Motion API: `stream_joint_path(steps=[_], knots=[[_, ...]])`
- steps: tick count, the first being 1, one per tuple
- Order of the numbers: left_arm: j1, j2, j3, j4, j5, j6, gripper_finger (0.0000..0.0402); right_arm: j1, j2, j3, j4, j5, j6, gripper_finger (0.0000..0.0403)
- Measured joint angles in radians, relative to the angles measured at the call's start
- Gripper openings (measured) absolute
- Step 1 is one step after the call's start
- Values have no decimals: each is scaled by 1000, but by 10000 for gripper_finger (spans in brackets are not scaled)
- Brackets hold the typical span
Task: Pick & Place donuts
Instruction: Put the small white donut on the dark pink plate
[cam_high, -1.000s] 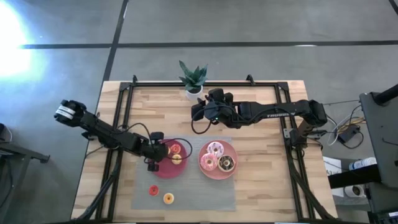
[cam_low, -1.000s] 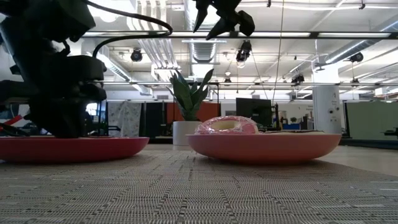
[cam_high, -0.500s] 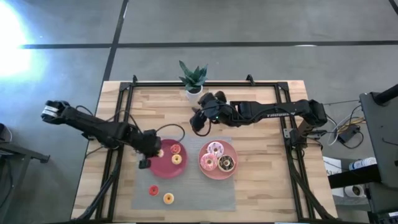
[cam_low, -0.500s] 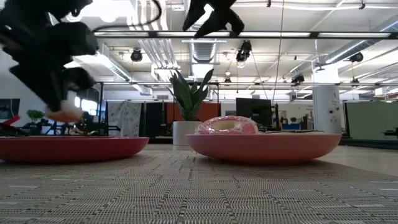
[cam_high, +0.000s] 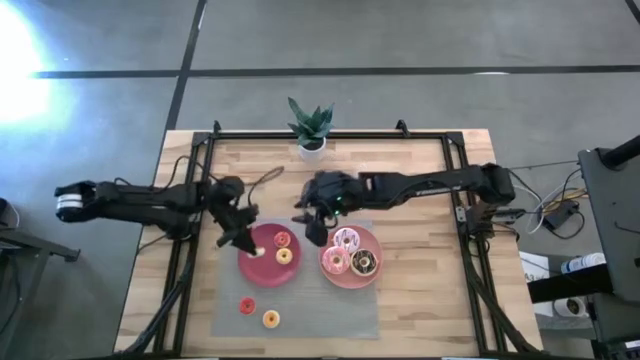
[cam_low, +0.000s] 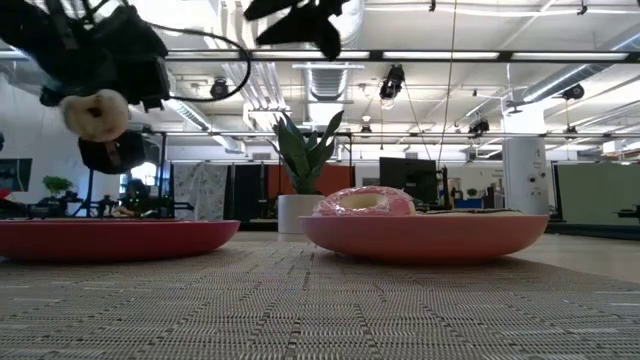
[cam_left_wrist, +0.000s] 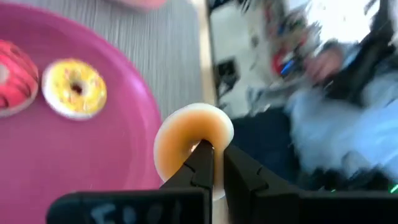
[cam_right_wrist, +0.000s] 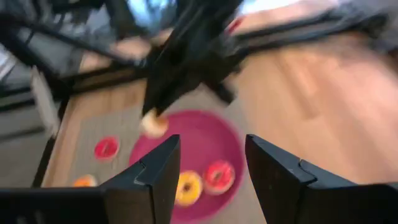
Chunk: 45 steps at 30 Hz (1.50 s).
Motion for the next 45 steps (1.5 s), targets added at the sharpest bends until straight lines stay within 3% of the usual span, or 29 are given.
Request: stream_joint_path(steps=[3, 9, 12, 27, 40, 45], knots=[[77, -9, -55, 179, 52, -148, 0, 9, 51, 7, -1, -2, 0, 171], [141, -33, -124, 685, 82, -458, 0, 34, 118, 41, 76, 2, -90, 171], [150, -30, -141, 774, 77, -537, 0, 35, 158, 93, 70, 2, -175, 171], [151, -23, -149, 768, 76, -557, 0, 37, 353, 481, -225, -60, -436, 171], [151, -21, -151, 755, 82, -558, 0, 28, 386, 505, -233, -110, -468, 171], [151, -20, -150, 735, 83, -549, 0, 28, 389, 501, -225, -110, -464, 152]])
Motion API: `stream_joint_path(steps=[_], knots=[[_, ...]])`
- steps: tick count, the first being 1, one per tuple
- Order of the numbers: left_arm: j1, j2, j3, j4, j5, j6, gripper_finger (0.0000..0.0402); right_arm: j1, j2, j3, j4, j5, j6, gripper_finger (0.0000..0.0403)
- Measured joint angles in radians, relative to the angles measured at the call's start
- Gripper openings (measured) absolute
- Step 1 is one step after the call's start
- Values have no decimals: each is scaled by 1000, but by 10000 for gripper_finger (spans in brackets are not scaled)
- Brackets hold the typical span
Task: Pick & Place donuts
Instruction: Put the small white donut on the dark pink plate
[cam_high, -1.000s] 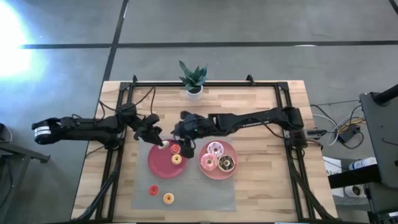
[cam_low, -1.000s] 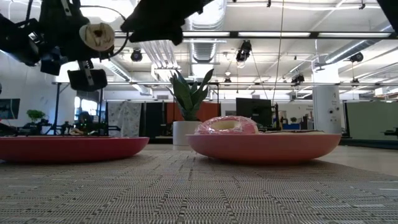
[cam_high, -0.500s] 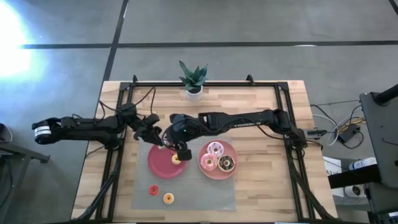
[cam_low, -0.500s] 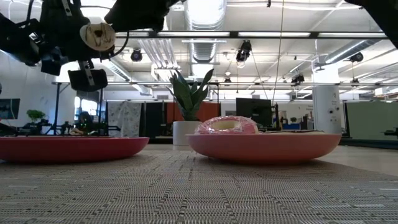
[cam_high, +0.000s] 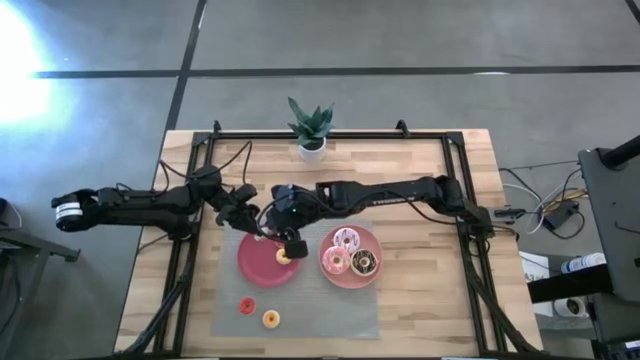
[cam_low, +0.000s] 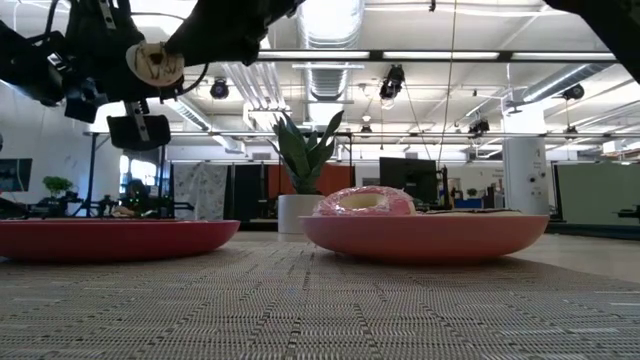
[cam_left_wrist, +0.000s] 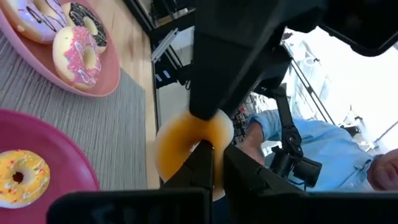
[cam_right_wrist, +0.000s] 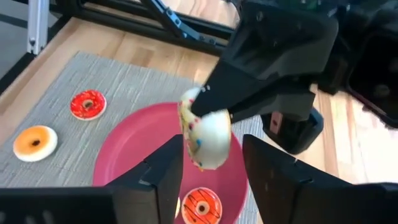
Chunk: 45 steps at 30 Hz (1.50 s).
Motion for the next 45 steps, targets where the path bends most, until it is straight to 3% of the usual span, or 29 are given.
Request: stream_joint_path(steps=[14, 23, 27, 33, 41, 45], knots=[[0, 3, 4, -2, -14, 3, 8, -12, 24, 1, 11, -53, 64, 44], [0, -4, 1, -134, -95, -24, 116, -22, 24, -24, -27, -107, 154, 15], [0, -57, 4, -179, -200, 12, 132, -30, 24, -61, -34, -125, 258, 14], [-14, -215, 59, -359, -385, 151, 116, -31, 24, -115, -30, -128, 459, 13], [-86, -389, 418, -1006, -741, 515, 85, -51, 39, -186, 146, -132, 740, 13], [-105, -392, 583, -1171, -851, 613, 76, -62, 84, -170, 243, -132, 896, 13]])
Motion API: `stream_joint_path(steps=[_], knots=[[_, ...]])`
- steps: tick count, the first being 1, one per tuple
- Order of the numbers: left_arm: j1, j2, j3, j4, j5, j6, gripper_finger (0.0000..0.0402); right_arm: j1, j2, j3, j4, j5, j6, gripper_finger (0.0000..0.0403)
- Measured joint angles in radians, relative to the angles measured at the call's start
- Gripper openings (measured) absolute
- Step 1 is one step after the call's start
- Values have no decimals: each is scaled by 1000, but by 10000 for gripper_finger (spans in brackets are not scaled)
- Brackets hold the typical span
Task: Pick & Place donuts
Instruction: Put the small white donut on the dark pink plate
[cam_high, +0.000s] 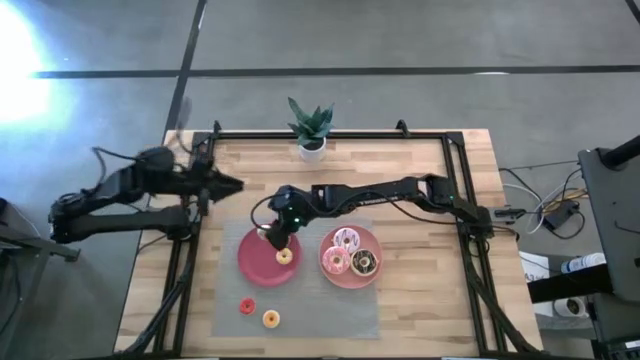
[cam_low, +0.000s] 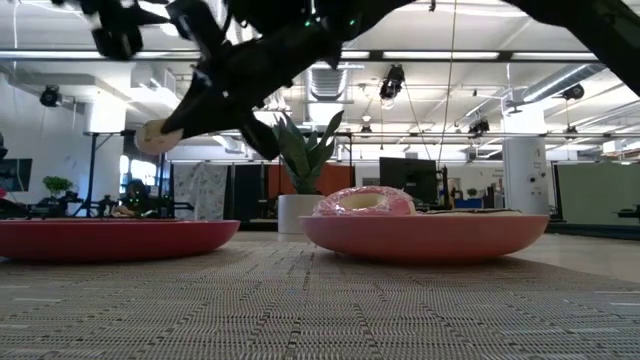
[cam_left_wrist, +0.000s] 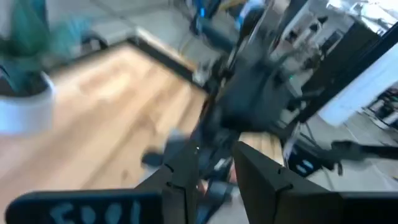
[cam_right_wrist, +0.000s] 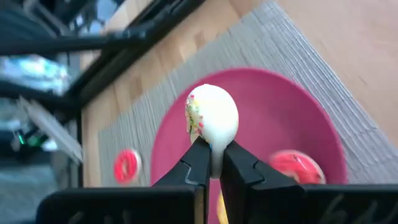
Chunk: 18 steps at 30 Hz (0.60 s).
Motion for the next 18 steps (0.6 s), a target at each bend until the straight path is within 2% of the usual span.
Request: stream_joint_path(steps=[5, 9, 15, 18], knots=[[0, -3, 97, -21, -24, 28, 75, 1, 104, 110, -9, -19, 96, 13], [0, -5, 115, -40, -39, 32, 76, 1, 192, 197, -68, -66, 156, 13], [0, -17, 106, -49, -45, 33, 76, 1, 261, 327, -252, 8, 147, 13], [0, -15, 103, -78, -44, 32, 76, 1, 284, 366, -299, 12, 135, 13]])
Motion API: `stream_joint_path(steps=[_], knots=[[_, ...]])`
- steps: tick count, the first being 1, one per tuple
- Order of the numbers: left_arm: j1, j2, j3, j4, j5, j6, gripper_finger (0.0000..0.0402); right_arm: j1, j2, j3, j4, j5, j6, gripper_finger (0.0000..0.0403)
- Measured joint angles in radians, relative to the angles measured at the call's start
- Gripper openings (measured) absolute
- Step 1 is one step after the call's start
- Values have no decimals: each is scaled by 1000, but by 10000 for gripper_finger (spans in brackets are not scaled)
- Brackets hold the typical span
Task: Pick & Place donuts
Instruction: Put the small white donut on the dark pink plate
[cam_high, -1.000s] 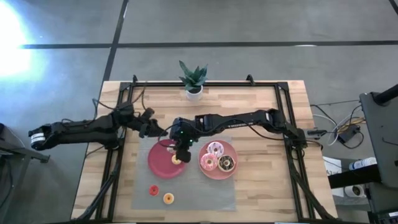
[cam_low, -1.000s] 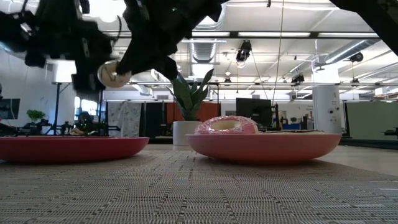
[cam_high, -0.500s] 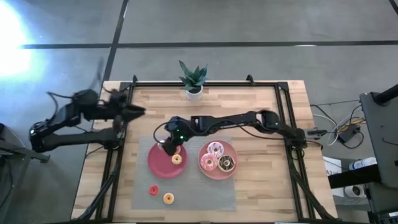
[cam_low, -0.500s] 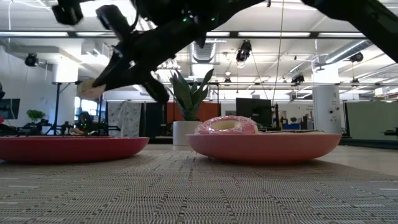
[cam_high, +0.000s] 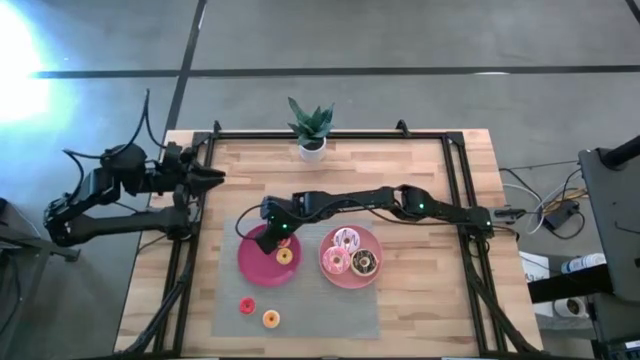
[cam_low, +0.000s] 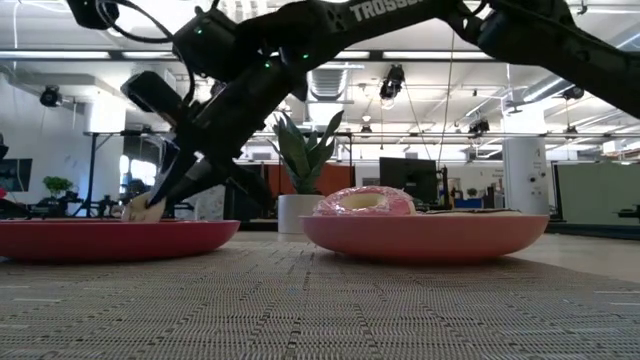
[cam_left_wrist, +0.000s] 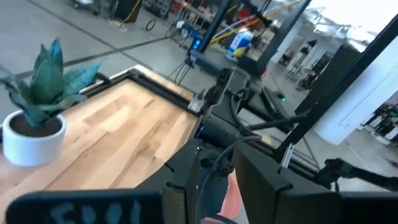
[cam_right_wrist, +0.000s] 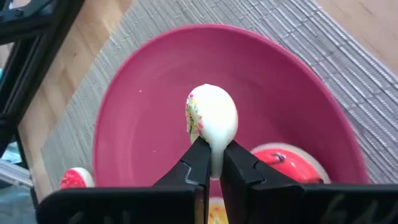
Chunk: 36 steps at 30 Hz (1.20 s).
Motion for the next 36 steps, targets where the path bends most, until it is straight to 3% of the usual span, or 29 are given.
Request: stream_joint_path(steps=[12, 18, 32, 36], knots=[[0, -3, 0, -16, 0, 27, 76, 2, 18, -2, -7, 8, 30, 87], [0, -3, 0, -21, 0, 29, 76, 3, 16, 13, -53, 99, 24, 121], [0, -3, 0, -52, 0, 35, 76, 0, -12, 66, -134, 116, -85, 143], [0, -3, 0, -68, 0, 36, 76, -3, -30, 67, -243, 151, -125, 141]])
